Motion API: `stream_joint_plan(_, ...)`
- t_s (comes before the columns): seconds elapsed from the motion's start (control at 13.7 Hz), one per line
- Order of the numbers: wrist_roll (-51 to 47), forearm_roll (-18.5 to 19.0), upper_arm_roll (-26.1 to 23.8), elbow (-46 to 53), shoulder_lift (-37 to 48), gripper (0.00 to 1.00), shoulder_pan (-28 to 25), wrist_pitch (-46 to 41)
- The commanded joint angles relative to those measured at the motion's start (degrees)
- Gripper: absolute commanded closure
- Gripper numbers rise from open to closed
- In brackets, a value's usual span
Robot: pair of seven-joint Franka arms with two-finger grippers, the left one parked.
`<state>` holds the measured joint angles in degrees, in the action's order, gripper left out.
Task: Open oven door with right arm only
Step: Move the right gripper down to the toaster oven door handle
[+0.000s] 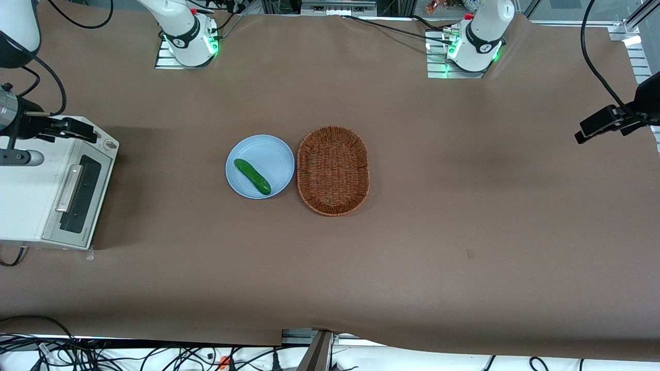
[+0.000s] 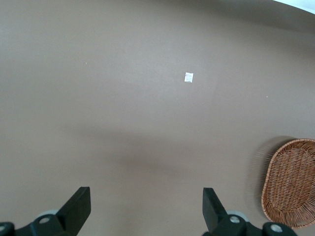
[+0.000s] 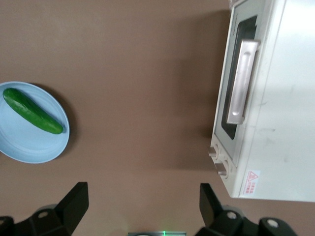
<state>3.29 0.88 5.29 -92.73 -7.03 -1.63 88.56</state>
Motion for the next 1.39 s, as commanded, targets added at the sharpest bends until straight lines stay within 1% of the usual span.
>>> stream_joint_plan(0.0, 0.1, 0.6, -0.4, 1.2, -0.3, 0.00, 0.4, -2.3)
stream_joint_plan(0.07, 0.1, 0.6, -0.4, 1.2, -0.3, 0.01, 0.4, -2.3)
stream_joint_plan(0.15, 0.7, 0.7, -0.4, 1.2, -0.3, 0.27, 0.5, -2.2)
stream_joint_plan(0.22, 1.0, 0.6, -0.4, 1.2, -0.3, 0.57, 0.5, -2.3)
stream_joint_plan(0.29, 1.1, 0.6, -0.5, 1.3, -0.3, 0.82, 0.5, -2.3)
stream_joint_plan(0.37, 0.8, 0.6, -0.5, 1.4, -0.2, 1.00, 0.4, -2.4)
stream_joint_plan(0.59, 0.2, 0.8, -0.5, 1.4, -0.3, 1.00, 0.3, -2.2)
stream_joint_plan(0.66, 0.1, 1.6, -0.5, 1.4, -0.3, 1.00, 0.2, -1.9)
stream_joint_plan(0.8, -1.8, 7.6, -0.5, 1.1, -1.6, 1.00, -0.3, -1.1)
stream_joint_plan(0.88, -2.2, 11.7, -0.5, 1.0, -2.6, 1.00, -2.6, 0.5)
stream_joint_plan(1.02, -6.9, 23.8, -0.5, 0.8, -5.9, 1.00, -5.5, 4.2)
stream_joint_plan(1.1, -9.0, 26.8, -0.5, 0.8, -8.4, 1.00, -6.2, 6.6)
stream_joint_plan(1.17, -11.3, 28.5, -0.5, 0.8, -10.5, 1.00, -6.5, 9.2)
stream_joint_plan(1.24, -13.0, 31.1, -0.5, 0.6, -12.7, 1.00, -6.5, 10.5)
stream_joint_plan(1.32, -16.1, 35.0, -0.5, -0.1, -14.7, 1.00, -6.7, 12.1)
